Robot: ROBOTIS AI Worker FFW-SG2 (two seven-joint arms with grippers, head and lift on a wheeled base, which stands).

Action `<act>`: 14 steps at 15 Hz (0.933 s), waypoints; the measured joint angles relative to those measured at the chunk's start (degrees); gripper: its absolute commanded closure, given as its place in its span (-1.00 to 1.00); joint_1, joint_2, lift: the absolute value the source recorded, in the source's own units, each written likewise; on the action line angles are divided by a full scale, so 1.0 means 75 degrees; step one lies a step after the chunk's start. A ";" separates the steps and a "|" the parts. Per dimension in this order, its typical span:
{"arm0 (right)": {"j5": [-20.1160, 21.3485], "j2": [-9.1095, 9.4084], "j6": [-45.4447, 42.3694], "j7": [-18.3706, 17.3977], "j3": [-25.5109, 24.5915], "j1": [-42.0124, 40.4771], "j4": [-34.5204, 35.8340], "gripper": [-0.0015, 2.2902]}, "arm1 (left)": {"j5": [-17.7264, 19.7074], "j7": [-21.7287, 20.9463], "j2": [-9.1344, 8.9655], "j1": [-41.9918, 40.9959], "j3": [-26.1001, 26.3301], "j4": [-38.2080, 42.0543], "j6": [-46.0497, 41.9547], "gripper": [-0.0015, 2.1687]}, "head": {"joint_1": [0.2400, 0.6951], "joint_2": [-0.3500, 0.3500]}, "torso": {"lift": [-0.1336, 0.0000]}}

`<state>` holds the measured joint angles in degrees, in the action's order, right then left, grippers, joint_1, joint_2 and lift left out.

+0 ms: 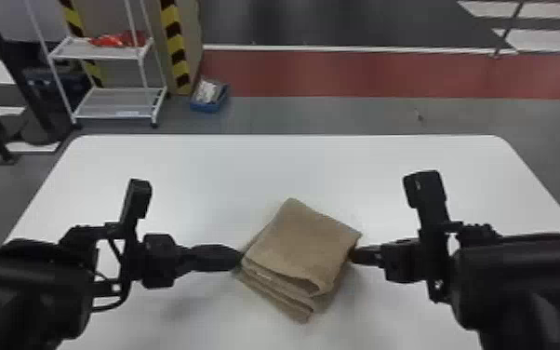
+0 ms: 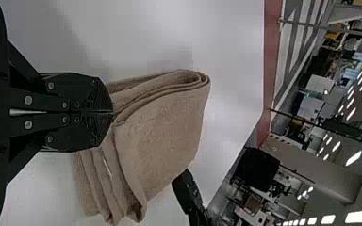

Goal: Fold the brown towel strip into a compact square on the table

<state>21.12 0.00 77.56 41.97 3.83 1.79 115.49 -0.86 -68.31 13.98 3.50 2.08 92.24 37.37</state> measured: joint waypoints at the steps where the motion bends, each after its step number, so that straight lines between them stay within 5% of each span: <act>1: 0.0023 0.0000 -0.0097 -0.0058 0.0013 0.0164 -0.0177 0.70 | 0.0026 -0.0076 -0.0002 -0.0058 0.0010 0.0017 -0.0090 0.98 | 1.00 -0.10 | -0.86; 14: 0.0196 0.0000 -0.2129 -0.0560 0.0239 0.1430 -0.2300 0.69 | 0.0252 -0.0237 -0.0148 -0.0610 0.0160 0.0460 -0.0324 0.98 | 1.00 -0.19 | -0.86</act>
<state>22.59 0.00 61.59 37.77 5.62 12.51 98.24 1.03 -70.09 12.87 -1.08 3.28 95.69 34.94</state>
